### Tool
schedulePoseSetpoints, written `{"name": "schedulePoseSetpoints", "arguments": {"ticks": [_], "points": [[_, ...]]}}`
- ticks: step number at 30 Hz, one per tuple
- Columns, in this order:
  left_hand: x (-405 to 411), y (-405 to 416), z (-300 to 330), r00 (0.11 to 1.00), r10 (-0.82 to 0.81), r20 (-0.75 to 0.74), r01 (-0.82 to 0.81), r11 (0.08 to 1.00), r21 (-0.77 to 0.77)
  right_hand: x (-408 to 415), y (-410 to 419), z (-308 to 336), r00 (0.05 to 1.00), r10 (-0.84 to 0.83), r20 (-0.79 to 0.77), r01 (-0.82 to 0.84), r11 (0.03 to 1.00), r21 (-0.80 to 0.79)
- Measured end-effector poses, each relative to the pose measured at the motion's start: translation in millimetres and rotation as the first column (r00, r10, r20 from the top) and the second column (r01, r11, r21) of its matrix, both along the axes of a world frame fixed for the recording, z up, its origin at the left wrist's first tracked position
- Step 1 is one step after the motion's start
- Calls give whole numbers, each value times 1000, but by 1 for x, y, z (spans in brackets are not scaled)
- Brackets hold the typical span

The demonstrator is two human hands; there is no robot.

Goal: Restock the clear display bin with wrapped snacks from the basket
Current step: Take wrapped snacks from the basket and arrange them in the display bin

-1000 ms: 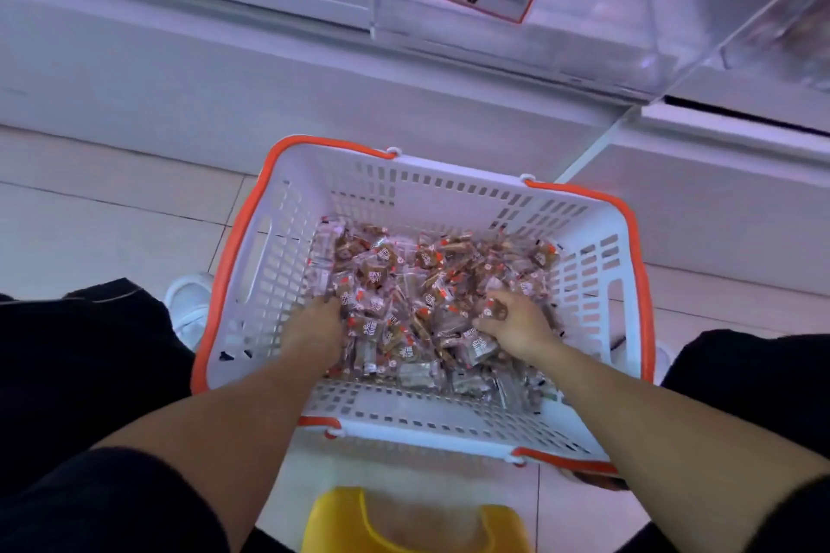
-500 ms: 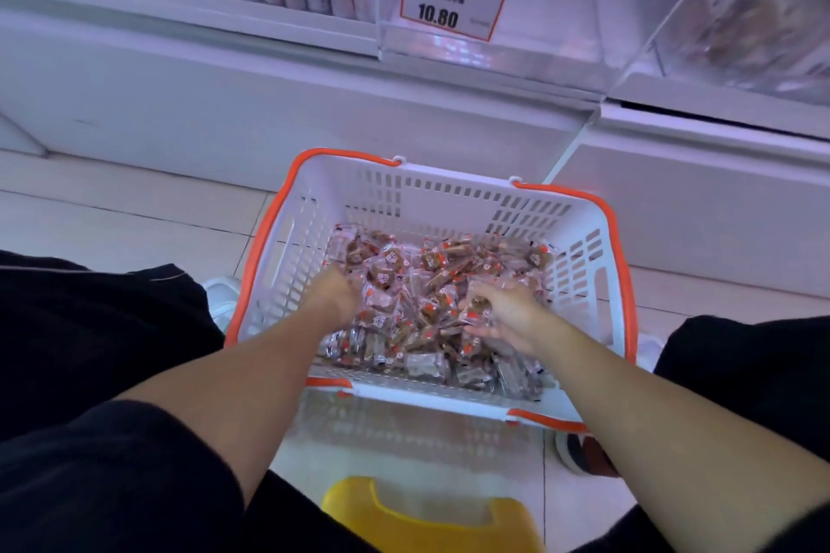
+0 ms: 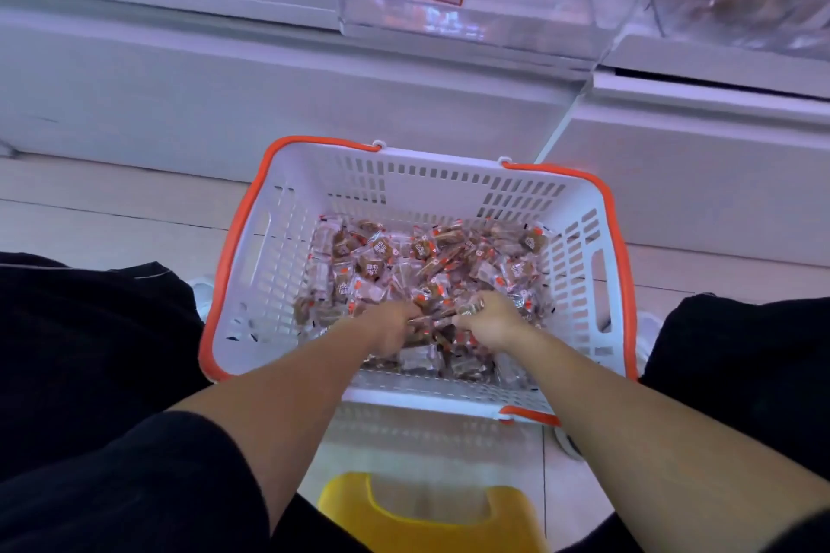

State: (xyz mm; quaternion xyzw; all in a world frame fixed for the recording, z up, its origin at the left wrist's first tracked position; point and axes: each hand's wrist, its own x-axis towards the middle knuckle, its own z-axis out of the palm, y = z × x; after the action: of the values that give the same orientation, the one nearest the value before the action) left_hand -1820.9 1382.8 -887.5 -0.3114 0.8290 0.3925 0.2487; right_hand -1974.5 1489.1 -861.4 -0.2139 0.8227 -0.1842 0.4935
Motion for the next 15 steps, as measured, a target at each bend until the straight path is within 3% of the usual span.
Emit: {"name": "schedulePoseSetpoints", "arguments": {"ticks": [4, 7, 9, 10, 12, 14, 15], "points": [[0, 8, -18, 977, -206, 53, 210, 975, -75, -4, -6, -1, 933, -290, 214, 289, 957, 36], [-4, 7, -20, 994, -108, 17, 109, 989, -96, -8, -9, 4, 890, -345, 297, 342, 938, 64], [-5, 2, -19, 993, 116, -11, -115, 991, 65, -9, -12, 10, 877, -346, 332, 344, 937, 69], [-4, -3, -15, 955, 296, -11, -287, 935, 210, -10, -14, 14, 864, -355, 356, 356, 932, 66], [-1, -13, 2, 765, 639, 76, -588, 647, 486, -9, -20, 24, 822, -370, 433, 394, 918, 37], [-2, -23, 27, 604, 766, 220, -639, 300, 709, -5, -27, 38, 784, -329, 526, 401, 916, -23], [-5, -27, 40, 562, 787, 254, -603, 179, 777, -2, -32, 46, 778, -294, 555, 395, 916, -68]]}}
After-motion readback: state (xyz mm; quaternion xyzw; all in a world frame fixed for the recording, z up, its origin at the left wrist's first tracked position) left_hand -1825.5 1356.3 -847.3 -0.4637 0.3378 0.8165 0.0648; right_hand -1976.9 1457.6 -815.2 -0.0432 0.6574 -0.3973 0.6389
